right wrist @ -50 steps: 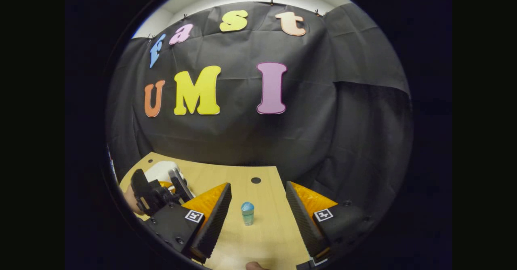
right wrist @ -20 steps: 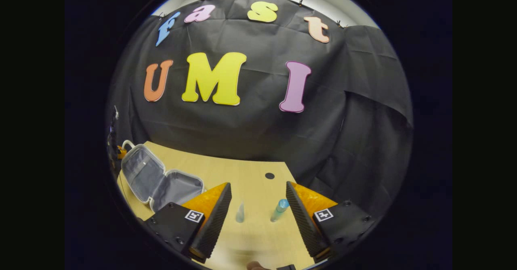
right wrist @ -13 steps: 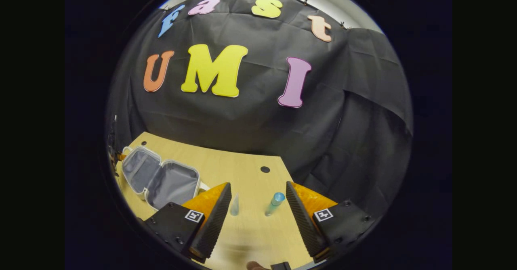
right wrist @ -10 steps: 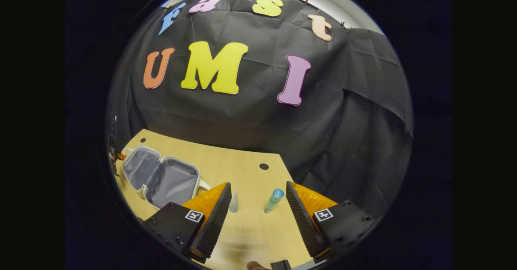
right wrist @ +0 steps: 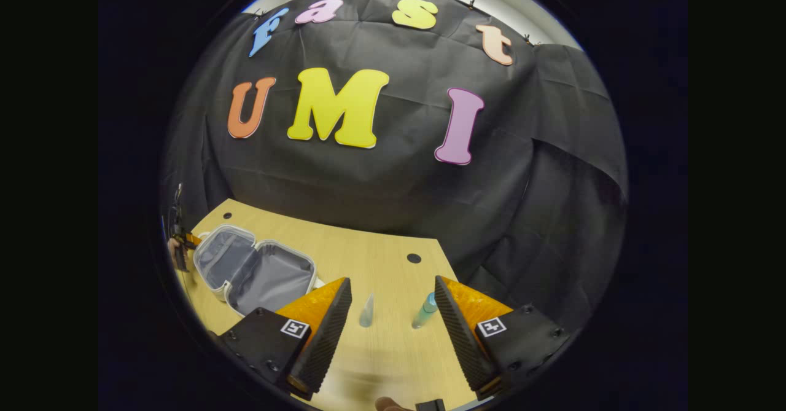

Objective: First open the suitcase, pack the skin care products into it, and then close the suitcase.

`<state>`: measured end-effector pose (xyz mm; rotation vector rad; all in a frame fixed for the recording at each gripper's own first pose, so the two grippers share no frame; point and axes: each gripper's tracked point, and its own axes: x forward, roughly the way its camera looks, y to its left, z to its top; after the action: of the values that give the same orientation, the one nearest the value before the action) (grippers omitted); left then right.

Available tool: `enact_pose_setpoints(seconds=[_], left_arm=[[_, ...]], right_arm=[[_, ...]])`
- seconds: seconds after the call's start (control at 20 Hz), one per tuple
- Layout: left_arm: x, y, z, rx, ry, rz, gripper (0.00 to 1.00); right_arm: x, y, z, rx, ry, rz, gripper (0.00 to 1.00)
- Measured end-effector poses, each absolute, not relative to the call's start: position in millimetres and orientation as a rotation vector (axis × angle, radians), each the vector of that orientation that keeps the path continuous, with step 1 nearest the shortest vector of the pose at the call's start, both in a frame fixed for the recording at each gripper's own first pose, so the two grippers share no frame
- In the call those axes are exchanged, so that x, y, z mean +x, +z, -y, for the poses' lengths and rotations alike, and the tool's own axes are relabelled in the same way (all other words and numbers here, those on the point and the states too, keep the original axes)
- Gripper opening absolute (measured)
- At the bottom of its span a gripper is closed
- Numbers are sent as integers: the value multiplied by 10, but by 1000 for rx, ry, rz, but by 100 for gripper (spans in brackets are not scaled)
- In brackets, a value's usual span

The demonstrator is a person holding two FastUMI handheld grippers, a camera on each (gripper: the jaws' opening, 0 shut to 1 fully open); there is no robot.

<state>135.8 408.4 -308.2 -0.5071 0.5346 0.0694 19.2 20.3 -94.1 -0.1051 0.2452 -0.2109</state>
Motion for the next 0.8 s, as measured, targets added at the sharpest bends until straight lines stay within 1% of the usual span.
enact_pose_setpoints(seconds=[0.1,0.3,0.45,0.65,0.8], left_arm=[[1238,-2884,-4023,-544,72,-501,100],[1020,-2400,-3647,-556,30,-424,98],[936,-2011,-3182,-515,-13,-361,98],[834,-1676,-2302,-417,-96,-320,98],[764,-1617,-1465,-379,-181,-314,98]], right_arm=[[203,-937,-136,-89,-193,-235,80],[210,-939,114,-71,-169,-223,80],[229,-938,304,-97,-142,-201,80],[245,-995,541,-80,-97,-194,80],[257,-1072,706,-77,-71,-201,80]])
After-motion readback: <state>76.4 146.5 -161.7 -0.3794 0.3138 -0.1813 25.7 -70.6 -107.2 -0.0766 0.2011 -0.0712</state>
